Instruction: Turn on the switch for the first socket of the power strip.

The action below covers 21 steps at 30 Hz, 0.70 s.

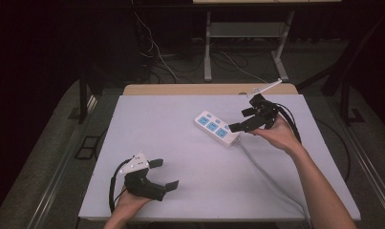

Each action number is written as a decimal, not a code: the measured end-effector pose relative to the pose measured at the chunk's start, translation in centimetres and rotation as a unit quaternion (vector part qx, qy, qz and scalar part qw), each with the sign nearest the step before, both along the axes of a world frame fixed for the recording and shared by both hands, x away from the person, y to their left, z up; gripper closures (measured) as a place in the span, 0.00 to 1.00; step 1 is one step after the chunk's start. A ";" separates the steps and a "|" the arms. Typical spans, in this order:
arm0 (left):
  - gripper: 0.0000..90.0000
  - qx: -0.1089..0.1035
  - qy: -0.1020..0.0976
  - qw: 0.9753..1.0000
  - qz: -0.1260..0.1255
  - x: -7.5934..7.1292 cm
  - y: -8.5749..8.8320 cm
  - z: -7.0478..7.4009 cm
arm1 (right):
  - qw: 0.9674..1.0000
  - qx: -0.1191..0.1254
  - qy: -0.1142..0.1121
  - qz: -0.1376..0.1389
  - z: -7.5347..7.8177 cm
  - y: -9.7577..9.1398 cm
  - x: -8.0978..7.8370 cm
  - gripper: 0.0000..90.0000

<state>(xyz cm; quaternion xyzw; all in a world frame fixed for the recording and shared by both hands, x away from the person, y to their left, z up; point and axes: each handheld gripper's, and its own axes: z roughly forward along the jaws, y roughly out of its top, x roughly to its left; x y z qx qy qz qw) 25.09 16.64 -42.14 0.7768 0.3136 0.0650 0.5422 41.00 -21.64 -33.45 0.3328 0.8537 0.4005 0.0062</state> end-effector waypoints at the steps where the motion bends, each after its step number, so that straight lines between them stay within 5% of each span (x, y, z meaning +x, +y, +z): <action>1: 0.00 0.000 0.000 1.000 0.000 0.0 0.0 0.0 | 1.000 0.001 0.002 -0.002 -0.1 0.0 0.2 0.00; 18: 0.00 0.002 0.002 1.000 0.000 0.1 0.1 0.0 | 0.999 -0.003 0.021 -0.030 -2.2 1.0 2.6 0.00; 21: 0.00 0.002 0.002 1.000 0.000 0.1 0.1 0.0 | 0.999 0.005 0.020 -0.030 -2.4 0.9 2.8 0.11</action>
